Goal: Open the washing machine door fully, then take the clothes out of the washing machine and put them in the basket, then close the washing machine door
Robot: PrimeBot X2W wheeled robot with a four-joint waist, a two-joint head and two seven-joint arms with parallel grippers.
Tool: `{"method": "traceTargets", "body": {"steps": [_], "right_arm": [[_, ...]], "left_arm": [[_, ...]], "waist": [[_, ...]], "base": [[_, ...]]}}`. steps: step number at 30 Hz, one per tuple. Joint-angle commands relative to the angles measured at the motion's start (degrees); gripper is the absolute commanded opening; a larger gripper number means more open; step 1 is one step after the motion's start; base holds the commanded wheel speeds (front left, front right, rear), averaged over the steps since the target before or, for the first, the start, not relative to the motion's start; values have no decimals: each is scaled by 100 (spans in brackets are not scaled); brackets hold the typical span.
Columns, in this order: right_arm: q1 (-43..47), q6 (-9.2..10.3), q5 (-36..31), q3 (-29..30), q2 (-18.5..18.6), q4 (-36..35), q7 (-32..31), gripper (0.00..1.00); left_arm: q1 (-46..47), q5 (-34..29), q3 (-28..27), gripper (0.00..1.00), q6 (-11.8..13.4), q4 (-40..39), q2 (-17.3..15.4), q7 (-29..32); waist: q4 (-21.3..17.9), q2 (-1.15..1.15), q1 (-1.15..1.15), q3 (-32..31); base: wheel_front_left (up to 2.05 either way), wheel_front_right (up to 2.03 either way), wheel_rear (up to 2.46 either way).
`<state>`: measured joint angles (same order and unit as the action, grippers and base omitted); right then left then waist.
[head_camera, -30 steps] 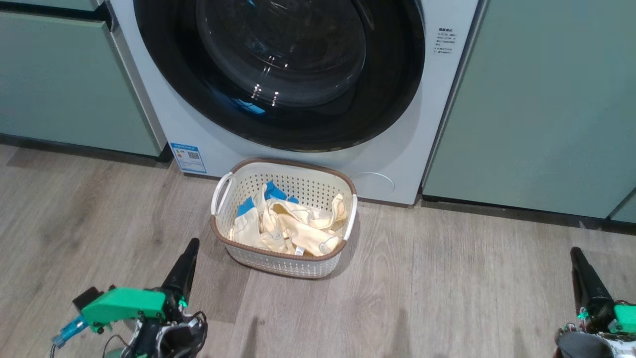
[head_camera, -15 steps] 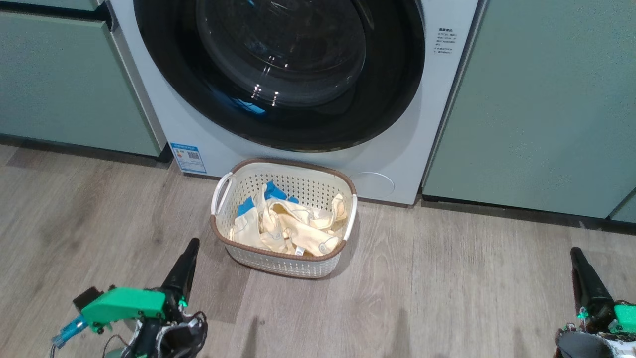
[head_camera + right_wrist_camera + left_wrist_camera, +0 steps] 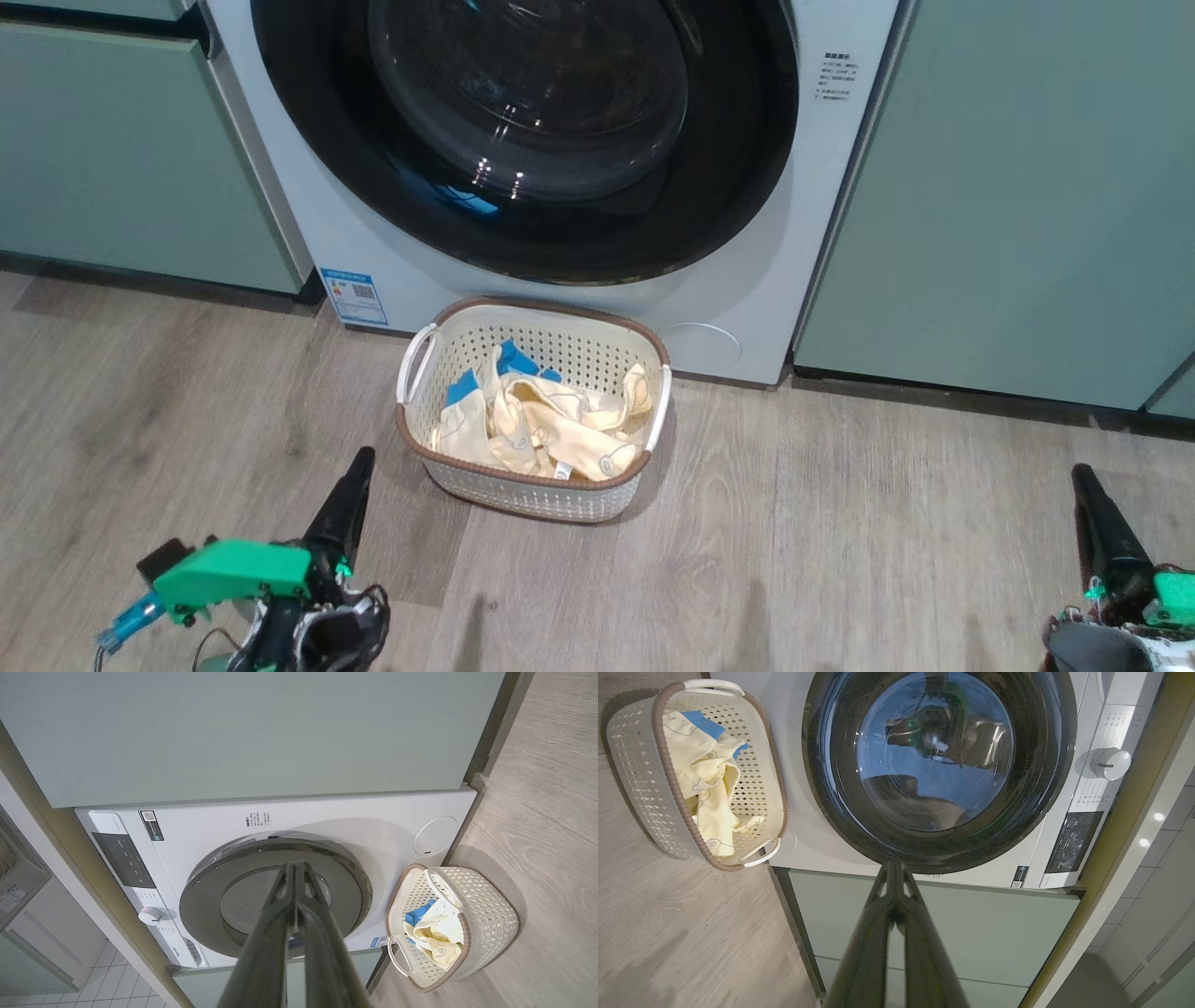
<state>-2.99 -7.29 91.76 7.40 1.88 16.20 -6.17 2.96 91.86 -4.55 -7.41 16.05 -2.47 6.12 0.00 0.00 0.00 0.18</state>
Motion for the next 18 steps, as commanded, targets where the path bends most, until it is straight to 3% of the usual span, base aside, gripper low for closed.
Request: {"method": "traceTargets", "body": {"steps": [1,18], "right_arm": [[-320,-20,41,-89,99,-218,-31,0],[-320,-20,41,-89,99,-218,-31,0]], "left_arm": [[322,30,-197,0,-8,-201,-41,36],[322,31,-196,0,-8,-201,-41,36]], "waist": [[0,0,0,0],[0,0,0,0]], "base": [[0,0,0],[0,0,0]]}}
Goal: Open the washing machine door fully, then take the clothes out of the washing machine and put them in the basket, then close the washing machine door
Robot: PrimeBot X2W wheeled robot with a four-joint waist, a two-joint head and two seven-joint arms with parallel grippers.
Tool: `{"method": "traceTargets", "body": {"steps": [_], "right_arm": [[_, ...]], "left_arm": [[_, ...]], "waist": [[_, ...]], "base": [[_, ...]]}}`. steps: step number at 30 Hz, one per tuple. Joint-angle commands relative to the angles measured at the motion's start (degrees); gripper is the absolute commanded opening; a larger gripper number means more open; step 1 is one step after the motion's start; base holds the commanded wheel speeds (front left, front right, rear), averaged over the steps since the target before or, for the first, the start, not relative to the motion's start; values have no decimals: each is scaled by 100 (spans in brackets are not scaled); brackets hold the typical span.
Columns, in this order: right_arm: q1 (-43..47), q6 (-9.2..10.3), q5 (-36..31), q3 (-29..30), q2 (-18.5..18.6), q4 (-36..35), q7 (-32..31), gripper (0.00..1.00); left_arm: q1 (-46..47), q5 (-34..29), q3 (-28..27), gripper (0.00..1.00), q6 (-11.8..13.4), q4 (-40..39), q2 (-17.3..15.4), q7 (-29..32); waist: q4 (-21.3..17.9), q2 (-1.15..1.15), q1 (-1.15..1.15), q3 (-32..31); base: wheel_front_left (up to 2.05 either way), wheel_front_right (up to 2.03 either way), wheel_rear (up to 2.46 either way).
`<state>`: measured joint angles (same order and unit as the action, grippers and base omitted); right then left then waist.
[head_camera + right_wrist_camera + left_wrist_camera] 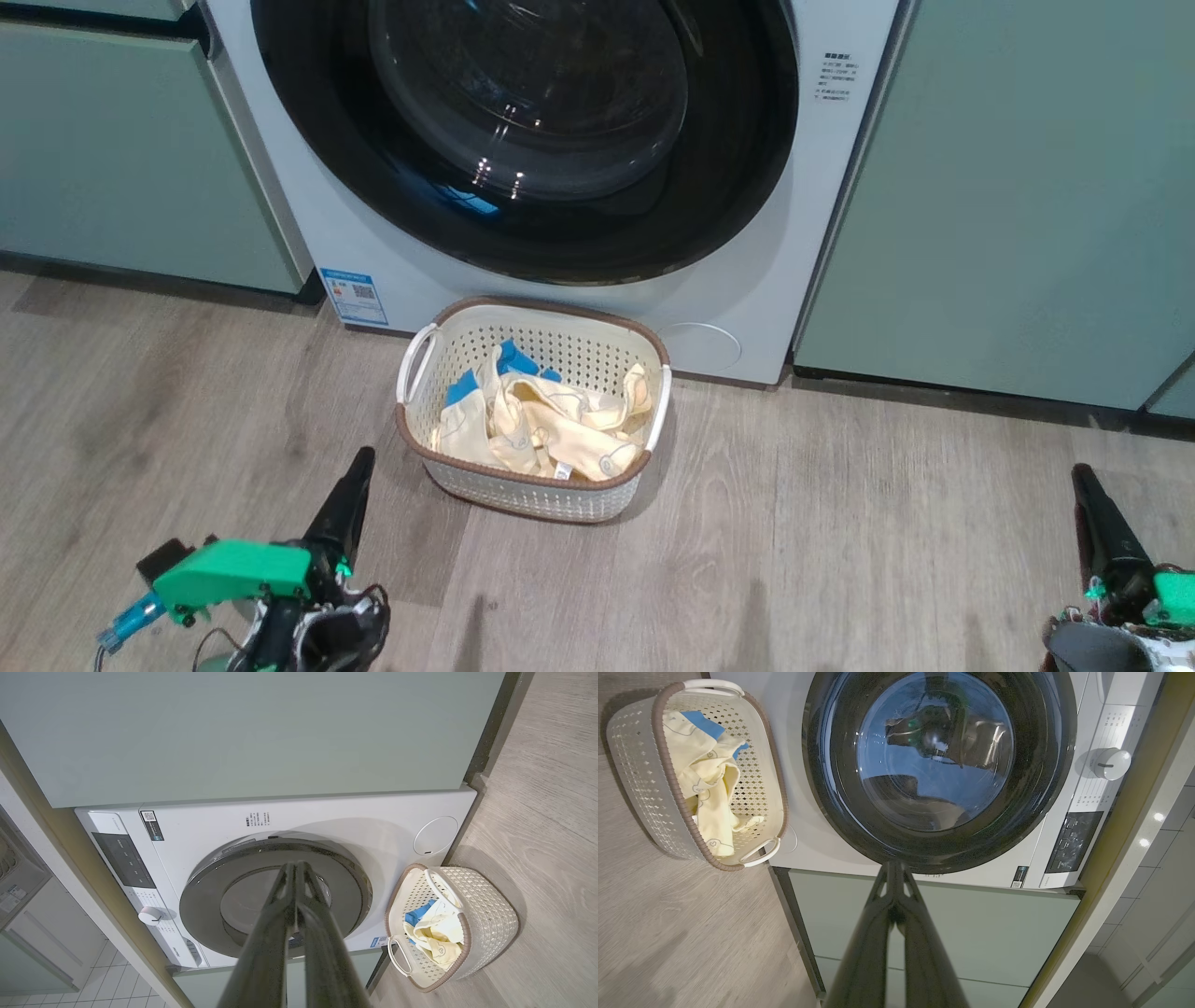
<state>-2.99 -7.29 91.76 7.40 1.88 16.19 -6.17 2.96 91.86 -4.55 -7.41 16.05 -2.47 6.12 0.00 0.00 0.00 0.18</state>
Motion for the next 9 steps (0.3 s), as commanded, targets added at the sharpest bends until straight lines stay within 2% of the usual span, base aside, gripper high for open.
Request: {"method": "traceTargets", "body": {"steps": [1,9], "right_arm": [[-320,-20,41,-89,99,-217,-31,0],[-320,-20,41,-89,99,-217,-31,0]], "left_arm": [[322,31,-196,0,-8,-201,-41,36],[322,31,-196,0,-8,-201,-41,36]], "waist": [[0,0,0,0],[0,0,0,0]], "base": [[0,0,0],[0,0,0]]}}
